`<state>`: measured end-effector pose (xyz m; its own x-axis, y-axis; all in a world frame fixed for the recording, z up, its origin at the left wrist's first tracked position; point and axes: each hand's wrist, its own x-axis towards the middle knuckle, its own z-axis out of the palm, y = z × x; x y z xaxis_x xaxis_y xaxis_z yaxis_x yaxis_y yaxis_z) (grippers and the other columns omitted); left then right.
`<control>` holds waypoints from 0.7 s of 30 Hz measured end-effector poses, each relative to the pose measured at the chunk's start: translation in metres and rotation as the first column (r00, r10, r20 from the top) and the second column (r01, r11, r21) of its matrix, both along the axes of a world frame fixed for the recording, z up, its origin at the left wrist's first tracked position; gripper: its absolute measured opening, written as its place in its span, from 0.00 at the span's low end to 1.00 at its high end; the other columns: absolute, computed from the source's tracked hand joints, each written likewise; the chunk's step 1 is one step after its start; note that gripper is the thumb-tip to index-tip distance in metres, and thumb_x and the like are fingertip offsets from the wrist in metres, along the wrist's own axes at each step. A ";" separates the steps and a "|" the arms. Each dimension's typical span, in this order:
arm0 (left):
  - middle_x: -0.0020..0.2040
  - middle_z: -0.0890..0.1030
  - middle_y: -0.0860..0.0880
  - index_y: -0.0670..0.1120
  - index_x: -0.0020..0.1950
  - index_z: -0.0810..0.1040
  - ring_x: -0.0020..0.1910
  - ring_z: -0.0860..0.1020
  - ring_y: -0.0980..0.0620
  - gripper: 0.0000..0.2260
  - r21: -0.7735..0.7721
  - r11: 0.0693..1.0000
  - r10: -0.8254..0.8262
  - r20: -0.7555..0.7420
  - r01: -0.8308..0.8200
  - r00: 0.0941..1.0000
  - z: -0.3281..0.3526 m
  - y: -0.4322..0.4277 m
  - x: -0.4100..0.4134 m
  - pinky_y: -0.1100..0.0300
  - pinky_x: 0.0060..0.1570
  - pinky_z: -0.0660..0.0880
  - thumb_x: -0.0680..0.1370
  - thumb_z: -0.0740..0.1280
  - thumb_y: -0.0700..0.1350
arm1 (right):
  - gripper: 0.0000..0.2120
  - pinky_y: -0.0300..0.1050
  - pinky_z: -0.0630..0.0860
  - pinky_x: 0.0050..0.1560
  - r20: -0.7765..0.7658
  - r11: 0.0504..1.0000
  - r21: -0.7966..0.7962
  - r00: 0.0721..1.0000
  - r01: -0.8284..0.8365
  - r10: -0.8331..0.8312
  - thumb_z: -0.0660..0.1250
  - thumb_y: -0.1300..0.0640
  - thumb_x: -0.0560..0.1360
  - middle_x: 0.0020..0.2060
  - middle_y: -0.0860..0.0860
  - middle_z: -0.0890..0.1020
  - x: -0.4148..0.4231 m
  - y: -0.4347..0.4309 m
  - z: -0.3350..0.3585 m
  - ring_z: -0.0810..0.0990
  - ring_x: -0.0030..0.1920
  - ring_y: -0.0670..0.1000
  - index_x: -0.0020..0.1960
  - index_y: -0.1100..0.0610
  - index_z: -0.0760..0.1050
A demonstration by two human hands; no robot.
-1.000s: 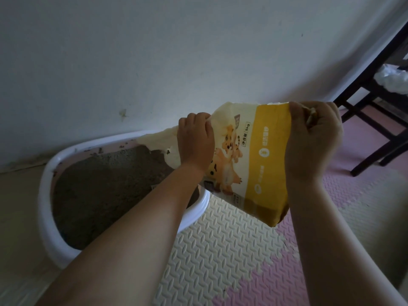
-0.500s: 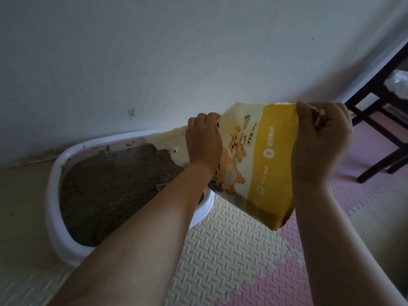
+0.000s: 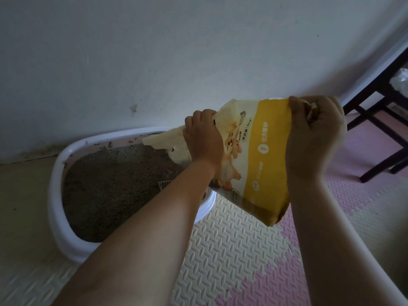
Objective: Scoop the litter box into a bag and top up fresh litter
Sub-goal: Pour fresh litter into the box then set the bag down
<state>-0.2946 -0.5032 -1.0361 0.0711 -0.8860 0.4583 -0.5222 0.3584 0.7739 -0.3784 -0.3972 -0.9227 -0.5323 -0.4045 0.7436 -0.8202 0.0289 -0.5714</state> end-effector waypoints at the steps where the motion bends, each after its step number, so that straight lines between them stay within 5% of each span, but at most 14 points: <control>1: 0.49 0.77 0.48 0.46 0.53 0.77 0.51 0.70 0.47 0.11 0.002 1.000 -0.006 0.000 0.006 1.000 -0.002 0.000 0.000 0.56 0.46 0.66 0.78 0.57 0.36 | 0.07 0.26 0.64 0.37 0.001 1.000 -0.003 1.000 0.000 0.000 0.67 0.54 0.74 0.37 0.47 0.73 0.001 0.000 0.000 0.71 0.36 0.34 0.40 0.56 0.76; 21: 0.51 0.77 0.47 0.46 0.55 0.76 0.53 0.71 0.45 0.12 0.030 0.999 0.031 -0.026 -0.030 0.999 0.000 -0.006 0.012 0.53 0.48 0.67 0.78 0.57 0.36 | 0.08 0.27 0.64 0.37 -0.045 1.000 0.000 0.999 0.013 -0.013 0.68 0.52 0.74 0.38 0.50 0.76 0.006 0.000 0.011 0.68 0.35 0.34 0.39 0.55 0.76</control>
<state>-0.2827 -0.5092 -1.0363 0.1103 -0.8964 0.4293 -0.5119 0.3190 0.7976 -0.3726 -0.3974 -0.9118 -0.5040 -0.3979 0.7666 -0.8444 0.0402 -0.5343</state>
